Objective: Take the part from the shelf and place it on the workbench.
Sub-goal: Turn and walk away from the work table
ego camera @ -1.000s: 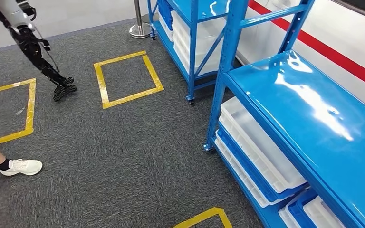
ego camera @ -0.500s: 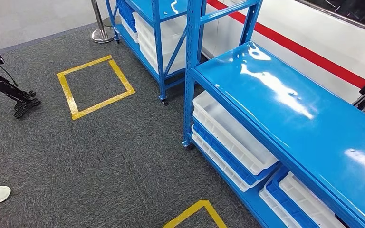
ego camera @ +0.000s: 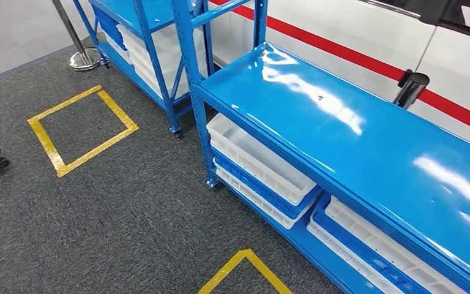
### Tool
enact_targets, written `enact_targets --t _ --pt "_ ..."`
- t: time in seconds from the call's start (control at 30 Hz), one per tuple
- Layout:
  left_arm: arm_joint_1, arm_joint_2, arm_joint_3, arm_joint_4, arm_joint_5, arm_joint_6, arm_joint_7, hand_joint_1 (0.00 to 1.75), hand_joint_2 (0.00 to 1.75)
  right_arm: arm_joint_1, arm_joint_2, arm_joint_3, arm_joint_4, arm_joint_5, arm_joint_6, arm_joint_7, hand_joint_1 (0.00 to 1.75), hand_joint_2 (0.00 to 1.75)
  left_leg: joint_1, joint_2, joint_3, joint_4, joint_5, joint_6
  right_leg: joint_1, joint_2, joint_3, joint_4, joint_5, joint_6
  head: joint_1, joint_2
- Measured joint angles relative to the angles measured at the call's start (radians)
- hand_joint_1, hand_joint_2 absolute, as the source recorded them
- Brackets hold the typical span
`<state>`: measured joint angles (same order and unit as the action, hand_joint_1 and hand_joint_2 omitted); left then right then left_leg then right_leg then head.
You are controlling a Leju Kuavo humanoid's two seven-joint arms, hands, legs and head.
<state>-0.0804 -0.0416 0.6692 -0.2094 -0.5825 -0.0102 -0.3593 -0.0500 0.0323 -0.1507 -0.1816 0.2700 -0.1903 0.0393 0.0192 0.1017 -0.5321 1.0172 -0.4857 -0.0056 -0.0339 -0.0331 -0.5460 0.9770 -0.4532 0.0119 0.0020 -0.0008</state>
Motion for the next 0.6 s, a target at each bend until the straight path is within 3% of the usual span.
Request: enact_targets --t 0.07,0.1,0.13,0.17,0.2,0.23,0.3,0.37,0.43,0.47,0.53,0.6 --pt "0.001 0.000 0.000 0.000 0.000 0.002 0.000 0.00 0.00 -0.001 0.001 0.000 0.000 0.001 -0.003 0.002 0.00 0.00 0.006 -0.068 -0.043 0.108 -0.072 -0.006 -0.001 0.025 0.001 0.000 0.007 -0.014 -0.004 0.000" --pt "0.003 0.000 0.000 0.000 0.000 0.003 0.001 0.00 0.00 -0.001 0.002 0.000 0.000 0.001 -0.004 0.003 0.00 0.00 0.006 -0.089 -0.076 0.181 -0.110 -0.005 0.003 0.038 -0.002 0.000 0.009 -0.018 -0.004 0.000" --pt "0.005 0.000 0.000 0.000 0.000 0.004 0.001 0.00 0.00 -0.001 0.003 0.000 0.000 0.002 -0.004 0.004 0.00 0.00 0.006 -0.099 -0.104 0.242 -0.134 -0.003 0.008 0.053 -0.004 0.001 0.010 -0.020 -0.005 0.000" --pt "0.006 0.001 0.000 0.001 0.000 0.004 0.001 0.00 0.00 0.000 0.003 0.000 0.000 0.002 -0.004 0.004 0.00 0.00 0.006 -0.102 -0.120 0.271 -0.137 0.000 0.011 0.069 -0.005 0.002 0.011 -0.021 -0.005 0.000" --pt "0.006 0.000 0.000 0.001 0.000 0.004 0.001 0.00 0.00 0.001 0.003 0.000 0.000 0.002 -0.004 0.005 0.00 0.00 0.006 -0.104 -0.116 0.258 -0.116 0.005 0.014 0.084 -0.005 0.003 0.012 -0.022 -0.005 0.000" --pt "0.007 0.000 0.000 0.001 0.000 0.004 0.001 0.00 0.00 0.001 0.003 0.000 0.000 0.002 -0.004 0.006 0.00 0.00 0.006 -0.110 -0.093 0.206 -0.079 0.011 0.017 0.099 -0.003 0.003 0.012 -0.022 -0.005 0.000" --pt "0.006 0.001 0.000 0.001 0.000 0.004 0.001 0.00 0.00 0.001 0.005 0.000 0.000 0.002 -0.004 0.006 0.00 0.00 0.005 -0.146 -0.028 0.066 -0.010 0.024 0.021 0.126 -0.001 0.004 0.013 -0.020 -0.004 0.000" --pt "0.005 0.002 0.000 0.001 0.000 0.004 0.001 0.00 0.00 0.000 0.007 0.000 0.000 0.002 -0.005 0.006 0.00 0.00 0.000 -0.167 0.001 0.000 0.011 0.032 0.022 0.145 -0.006 0.005 0.017 -0.013 -0.004 0.000" --pt "0.003 0.002 0.000 0.001 0.000 0.004 0.002 0.00 0.00 0.002 0.007 0.000 0.000 0.002 -0.005 0.006 0.00 0.00 -0.006 -0.149 0.002 -0.008 0.015 0.037 0.023 0.162 -0.017 0.000 0.024 0.000 -0.004 0.000" --pt "0.001 0.001 0.000 0.001 0.000 0.004 0.001 0.00 0.00 0.004 0.007 0.000 0.000 0.002 -0.005 0.006 0.00 0.00 -0.006 -0.138 0.003 -0.018 0.022 0.041 0.023 0.158 -0.023 0.003 0.025 0.004 -0.004 0.000" --pt "0.000 0.000 0.000 0.001 0.000 0.004 0.000 0.00 0.00 0.004 0.006 0.000 0.000 0.002 -0.006 0.007 0.00 0.00 -0.004 -0.113 0.009 -0.043 0.039 0.054 0.029 0.115 -0.055 0.051 -0.001 0.004 0.003 0.000" --pt "0.001 -0.001 0.000 0.001 0.000 0.004 -0.004 0.00 0.00 0.001 0.005 0.000 0.000 0.002 -0.006 0.008 0.00 0.00 -0.006 -0.086 0.006 -0.052 0.046 0.062 0.027 0.061 -0.116 0.177 -0.061 -0.001 0.010 0.000"
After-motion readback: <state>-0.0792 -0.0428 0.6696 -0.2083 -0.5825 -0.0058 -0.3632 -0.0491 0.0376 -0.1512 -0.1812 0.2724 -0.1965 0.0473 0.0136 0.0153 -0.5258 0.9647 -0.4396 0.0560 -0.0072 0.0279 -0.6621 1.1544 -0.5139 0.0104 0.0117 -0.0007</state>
